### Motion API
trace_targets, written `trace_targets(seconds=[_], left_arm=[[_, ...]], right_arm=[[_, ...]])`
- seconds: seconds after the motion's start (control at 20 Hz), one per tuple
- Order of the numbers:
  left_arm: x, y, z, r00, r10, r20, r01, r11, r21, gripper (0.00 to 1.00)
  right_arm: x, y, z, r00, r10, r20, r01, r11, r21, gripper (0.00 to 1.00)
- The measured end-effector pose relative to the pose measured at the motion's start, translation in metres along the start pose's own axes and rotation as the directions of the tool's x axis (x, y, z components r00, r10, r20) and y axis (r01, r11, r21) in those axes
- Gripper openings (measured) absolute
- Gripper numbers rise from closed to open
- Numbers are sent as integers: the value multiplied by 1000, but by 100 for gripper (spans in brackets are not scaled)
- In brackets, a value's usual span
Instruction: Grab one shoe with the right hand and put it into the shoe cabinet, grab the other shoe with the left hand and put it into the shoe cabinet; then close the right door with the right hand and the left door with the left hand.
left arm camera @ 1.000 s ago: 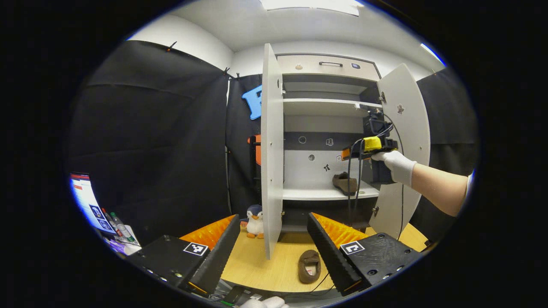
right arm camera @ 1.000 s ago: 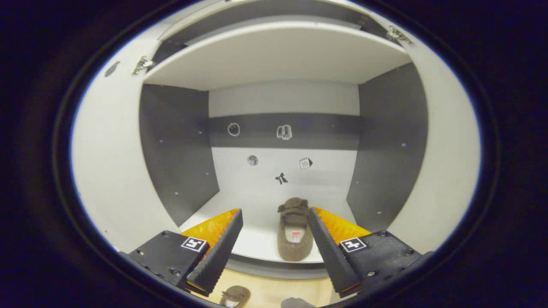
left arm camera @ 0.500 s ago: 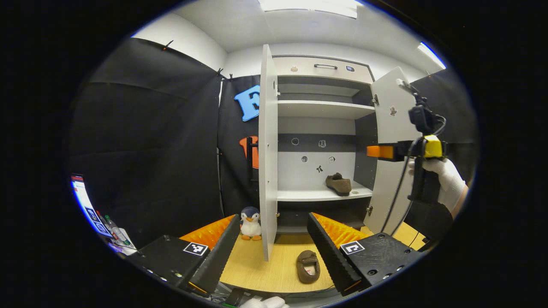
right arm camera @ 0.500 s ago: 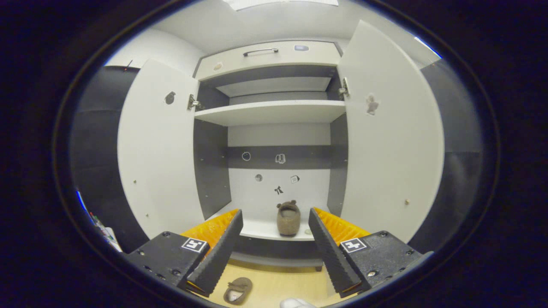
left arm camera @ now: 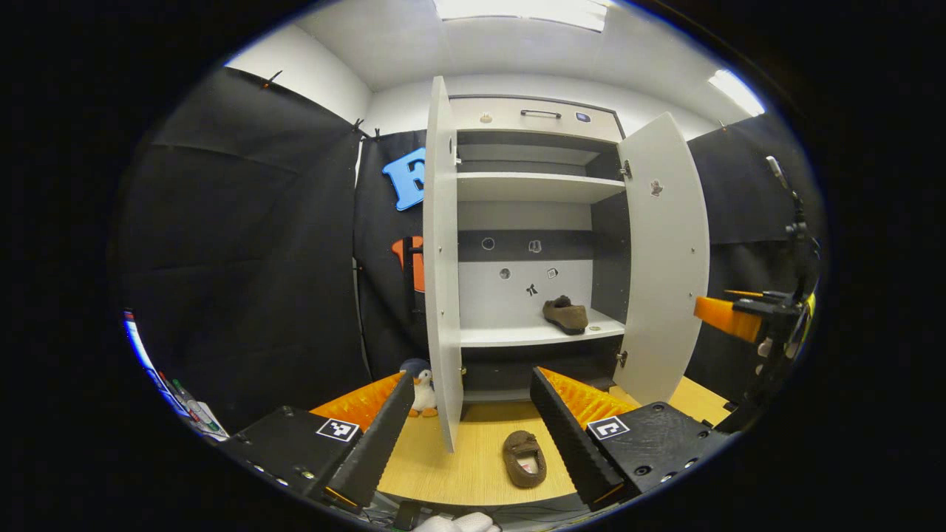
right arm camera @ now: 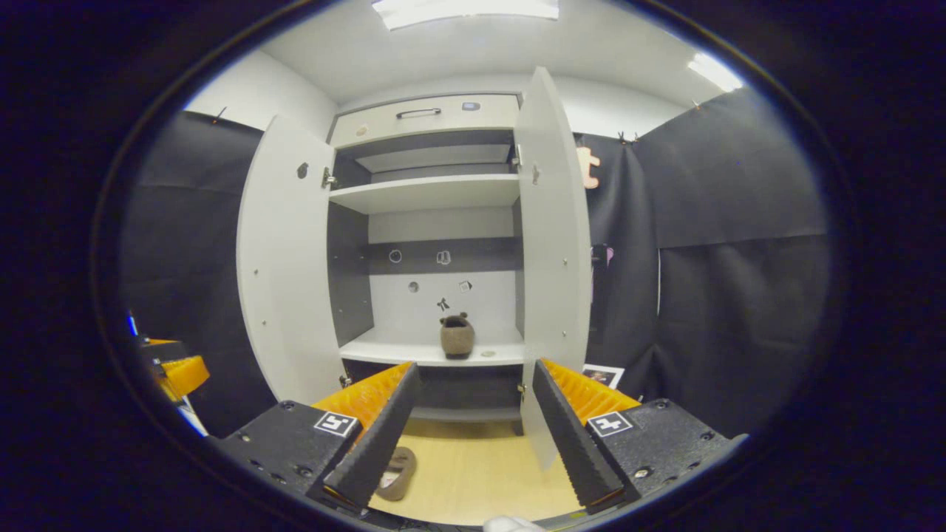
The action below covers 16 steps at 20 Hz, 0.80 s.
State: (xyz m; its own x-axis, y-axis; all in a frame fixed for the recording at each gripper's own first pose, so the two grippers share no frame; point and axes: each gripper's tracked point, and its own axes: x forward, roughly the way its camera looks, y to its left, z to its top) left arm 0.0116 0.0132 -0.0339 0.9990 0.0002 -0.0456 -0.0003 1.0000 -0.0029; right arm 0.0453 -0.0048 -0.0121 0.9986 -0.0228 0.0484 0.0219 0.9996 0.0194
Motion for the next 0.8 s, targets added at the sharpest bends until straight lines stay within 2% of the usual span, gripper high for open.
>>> trace_targets(seconds=[0.15,0.4,0.55,0.8], left_arm=[[8,-7,-1,1000,-12,0,12,1000,-1,96],[28,-22,-18,999,-21,-28,21,1000,-3,96],[45,-31,-50,995,-26,-95,25,1000,-3,96],[70,-58,-131,973,-72,-218,63,997,-48,96]], right_arm=[[-11,-19,-11,999,-28,-25,28,999,-18,99],[-6,-32,-15,998,-28,-60,30,999,21,98],[1,-44,-21,995,-40,-86,40,999,8,98],[6,-59,-26,991,-41,-127,40,999,-10,98]])
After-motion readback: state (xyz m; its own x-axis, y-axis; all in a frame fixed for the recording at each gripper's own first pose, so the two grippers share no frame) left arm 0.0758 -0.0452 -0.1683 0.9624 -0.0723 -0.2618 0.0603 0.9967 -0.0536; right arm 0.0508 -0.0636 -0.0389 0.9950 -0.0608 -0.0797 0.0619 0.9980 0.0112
